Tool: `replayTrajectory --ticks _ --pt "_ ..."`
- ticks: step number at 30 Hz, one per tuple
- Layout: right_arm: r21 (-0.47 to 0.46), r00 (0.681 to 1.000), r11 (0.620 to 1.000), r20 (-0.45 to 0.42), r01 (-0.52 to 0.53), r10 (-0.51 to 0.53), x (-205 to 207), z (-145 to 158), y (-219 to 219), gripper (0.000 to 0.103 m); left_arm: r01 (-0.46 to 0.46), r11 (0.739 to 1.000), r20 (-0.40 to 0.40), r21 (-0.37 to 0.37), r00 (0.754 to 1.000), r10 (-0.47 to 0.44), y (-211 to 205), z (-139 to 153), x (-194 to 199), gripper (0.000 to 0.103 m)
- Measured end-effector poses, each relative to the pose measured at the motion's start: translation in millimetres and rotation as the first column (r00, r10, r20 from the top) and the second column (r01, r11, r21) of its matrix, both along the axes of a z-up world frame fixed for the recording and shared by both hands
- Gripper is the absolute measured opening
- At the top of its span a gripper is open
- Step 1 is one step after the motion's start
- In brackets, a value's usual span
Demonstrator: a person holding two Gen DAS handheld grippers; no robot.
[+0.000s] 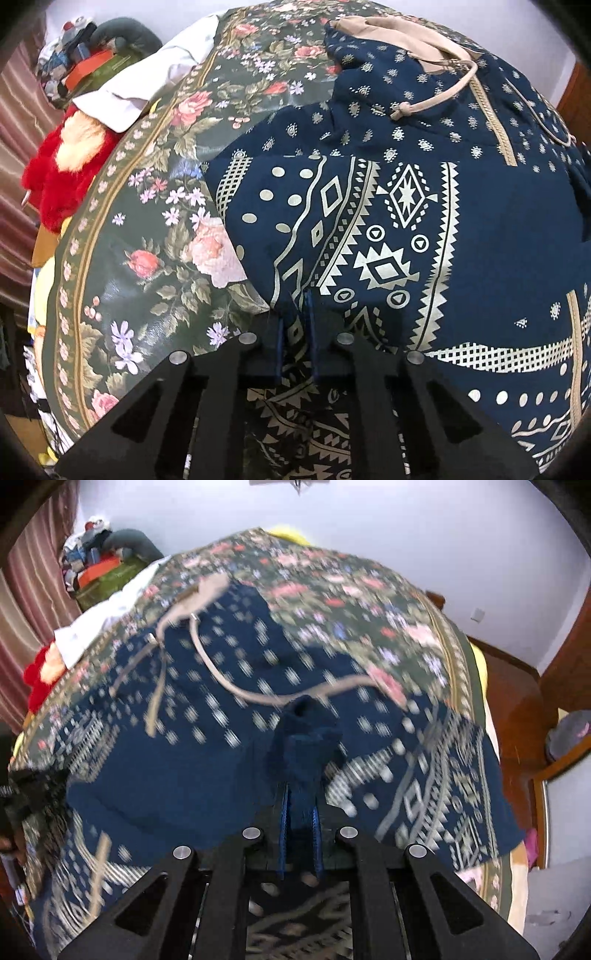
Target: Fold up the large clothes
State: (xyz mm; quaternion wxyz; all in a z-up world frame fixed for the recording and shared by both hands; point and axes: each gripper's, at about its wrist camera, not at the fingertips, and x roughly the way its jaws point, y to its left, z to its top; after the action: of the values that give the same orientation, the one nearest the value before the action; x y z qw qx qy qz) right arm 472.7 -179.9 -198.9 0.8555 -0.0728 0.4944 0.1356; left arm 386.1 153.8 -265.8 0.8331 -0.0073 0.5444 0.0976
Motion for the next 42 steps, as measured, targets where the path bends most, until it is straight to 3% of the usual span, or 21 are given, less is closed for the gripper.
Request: replayTrajectory --ticks 4,11,17,21,23,26,28,31,35,38,42 --pt "-0.024 1.000 1.000 -0.007 0.009 -0.009 -9.0 -9.1 -23.4 0.009 0.000 1.000 -0.012 0.018 1.000 0.000 -1.5 -1.8 3.1 0.017" --pt "0.016 0.997 1.000 -0.080 0.010 -0.009 -14.4 -16.4 -43.4 0.009 0.011 0.999 -0.017 0.045 1.000 -0.011 -2.5 -5.7 2.8 0.020" --pt "-0.151 1.000 0.988 -0.003 0.020 -0.021 -28.3 -8.1 -48.9 0.011 0.058 0.994 -0.027 0.091 0.998 -0.055 -8.3 -3.5 -10.1 0.028" --pt "-0.197 0.997 0.977 0.037 0.077 -0.071 -28.9 0.3 -60.5 0.039 0.059 0.995 -0.032 0.085 0.998 -0.056 -11.1 7.2 -18.6 0.029" --pt "-0.194 0.994 0.977 0.066 0.094 -0.082 -29.3 7.6 -64.7 0.039 0.054 0.996 -0.002 0.067 0.999 -0.054 -13.6 21.6 -23.2 0.029" --pt "-0.037 0.996 0.995 0.021 0.093 -0.092 -24.7 19.2 -72.5 0.039 0.058 0.998 0.051 0.007 0.997 -0.058 -18.4 42.3 -23.5 0.031" --pt "0.023 0.995 0.995 -0.006 0.100 -0.100 -20.4 20.1 -70.0 0.043 0.071 0.997 0.067 -0.035 0.995 -0.068 -25.8 50.2 -19.8 0.039" --pt "-0.035 0.994 0.994 -0.015 0.107 -0.108 -16.2 4.8 -55.6 0.058 0.082 0.996 0.061 -0.041 0.995 -0.080 -38.1 47.0 -9.3 0.048" --pt "-0.133 0.996 0.988 -0.034 0.082 -0.087 -19.6 -18.4 -49.0 0.060 0.100 0.994 0.002 -0.039 0.995 -0.100 -53.1 26.6 -1.6 0.048" --pt "-0.162 0.998 0.984 -0.001 0.069 -0.070 -32.4 -9.2 -56.6 0.067 0.120 0.993 -0.049 -0.014 0.991 -0.121 -61.8 11.2 -1.2 0.048" --pt "-0.116 0.997 0.990 0.003 0.074 -0.075 -44.0 9.9 -88.0 0.069 0.147 0.989 -0.041 0.032 0.989 -0.146 -70.1 20.3 0.5 0.049"
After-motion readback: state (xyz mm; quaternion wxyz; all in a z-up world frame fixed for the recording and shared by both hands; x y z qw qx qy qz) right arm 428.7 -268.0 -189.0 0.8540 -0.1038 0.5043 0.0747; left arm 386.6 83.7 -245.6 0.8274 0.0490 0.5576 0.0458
